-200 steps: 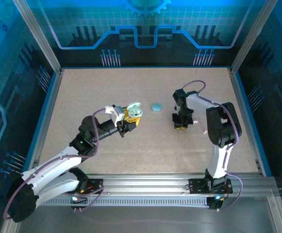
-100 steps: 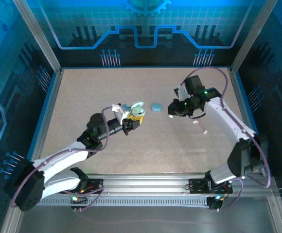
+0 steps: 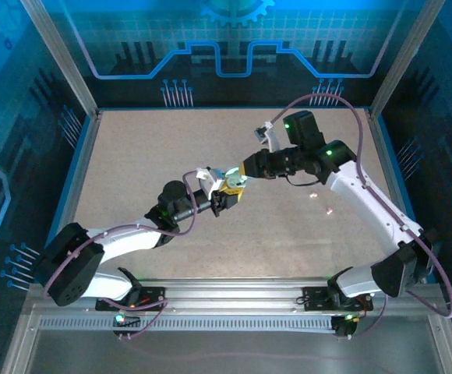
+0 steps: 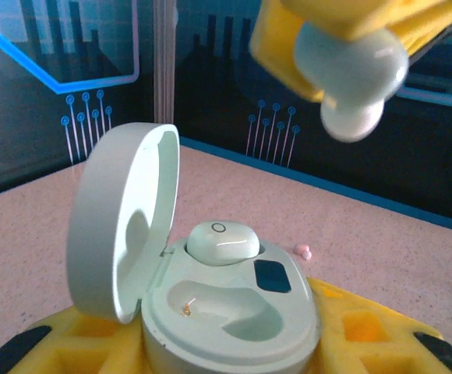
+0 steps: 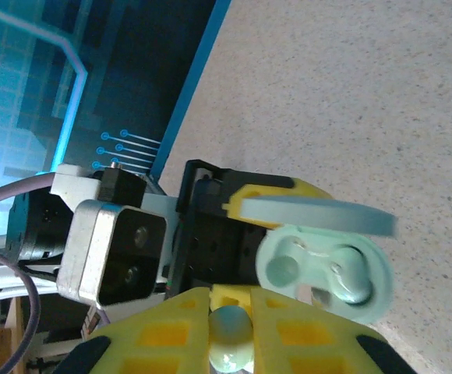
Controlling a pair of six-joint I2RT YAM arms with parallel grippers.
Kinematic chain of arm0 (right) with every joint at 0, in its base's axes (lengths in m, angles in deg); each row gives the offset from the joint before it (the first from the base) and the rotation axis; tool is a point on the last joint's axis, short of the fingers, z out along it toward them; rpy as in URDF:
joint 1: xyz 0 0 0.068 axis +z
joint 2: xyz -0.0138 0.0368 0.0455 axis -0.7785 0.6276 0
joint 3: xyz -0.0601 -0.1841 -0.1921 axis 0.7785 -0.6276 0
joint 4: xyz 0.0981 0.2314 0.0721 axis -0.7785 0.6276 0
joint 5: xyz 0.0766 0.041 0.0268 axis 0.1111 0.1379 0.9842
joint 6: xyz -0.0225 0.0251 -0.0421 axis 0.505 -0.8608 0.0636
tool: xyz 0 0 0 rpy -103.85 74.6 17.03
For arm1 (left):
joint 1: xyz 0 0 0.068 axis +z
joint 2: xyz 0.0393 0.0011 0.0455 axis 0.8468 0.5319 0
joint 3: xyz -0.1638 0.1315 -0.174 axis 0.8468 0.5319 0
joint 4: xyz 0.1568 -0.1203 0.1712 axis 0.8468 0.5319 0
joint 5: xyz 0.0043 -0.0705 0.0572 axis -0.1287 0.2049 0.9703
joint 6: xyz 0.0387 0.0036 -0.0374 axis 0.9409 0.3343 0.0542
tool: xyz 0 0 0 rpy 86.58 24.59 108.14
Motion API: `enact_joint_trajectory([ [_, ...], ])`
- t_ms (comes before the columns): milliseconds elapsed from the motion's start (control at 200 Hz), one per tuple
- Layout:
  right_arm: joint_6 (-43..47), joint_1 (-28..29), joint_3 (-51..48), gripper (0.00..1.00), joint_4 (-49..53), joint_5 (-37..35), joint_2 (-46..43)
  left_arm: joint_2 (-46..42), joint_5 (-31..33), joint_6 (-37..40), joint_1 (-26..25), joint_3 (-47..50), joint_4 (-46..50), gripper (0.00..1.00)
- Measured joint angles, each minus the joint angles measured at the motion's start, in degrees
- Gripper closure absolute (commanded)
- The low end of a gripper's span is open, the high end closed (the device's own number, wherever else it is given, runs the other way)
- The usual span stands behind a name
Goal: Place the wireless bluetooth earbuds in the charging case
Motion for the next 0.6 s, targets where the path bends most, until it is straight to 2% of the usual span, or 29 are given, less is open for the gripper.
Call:
enact_joint_trajectory([
  [600, -0.4, 2.8, 0.3, 0.82, -1.7, -3.5, 2.3, 1.7, 0.2, -1.6, -1.6, -1.8, -4.4, 0.66],
])
